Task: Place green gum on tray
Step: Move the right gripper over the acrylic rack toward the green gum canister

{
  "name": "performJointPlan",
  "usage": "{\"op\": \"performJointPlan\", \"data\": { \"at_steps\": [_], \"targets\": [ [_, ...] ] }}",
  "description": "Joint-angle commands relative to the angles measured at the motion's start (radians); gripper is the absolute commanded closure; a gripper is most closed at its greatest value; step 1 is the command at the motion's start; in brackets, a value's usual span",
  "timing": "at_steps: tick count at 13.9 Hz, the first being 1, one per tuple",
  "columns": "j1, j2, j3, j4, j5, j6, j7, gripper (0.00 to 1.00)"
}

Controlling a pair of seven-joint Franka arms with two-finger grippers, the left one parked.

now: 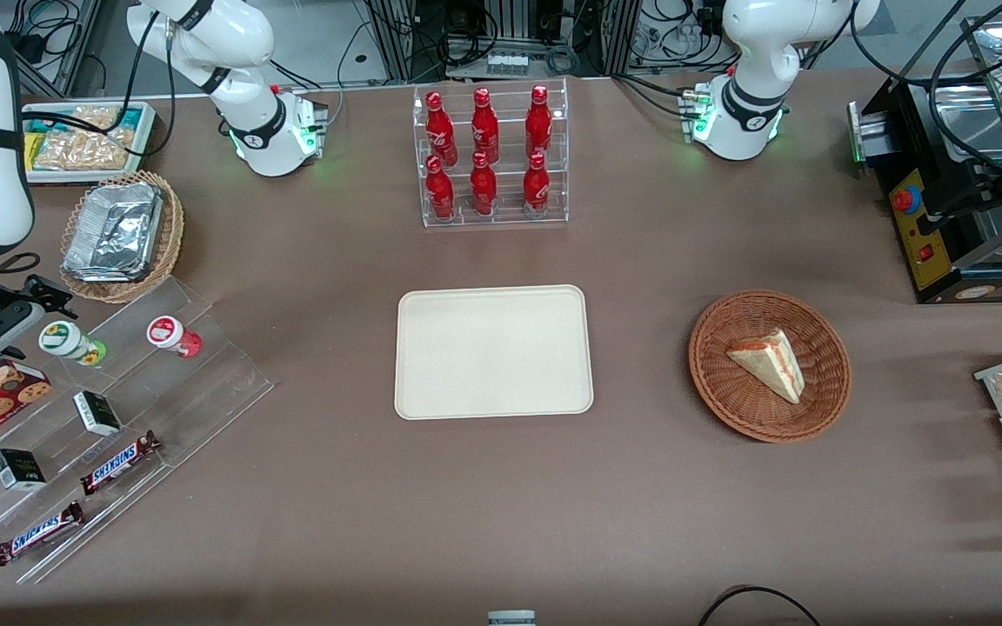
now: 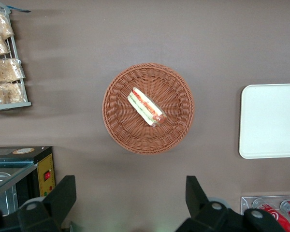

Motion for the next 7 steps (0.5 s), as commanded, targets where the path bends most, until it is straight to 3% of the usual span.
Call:
{"op": "performJointPlan", "data": {
  "at_steps": [1,5,6,7],
  "targets": [
    [-0.012,0.02,0.002,-0.006,0.005,0.027,-0.016,0.0],
    [-0.021,0.04,0.002,-0.011,0.022,0.033,-0.016,0.0],
    [-0.02,0.043,0.002,-0.011,0.022,0.034,-0.016,0.04],
    [-0.02,0.049,0.002,-0.011,0.022,0.041,-0.016,0.32]
  ]
}}
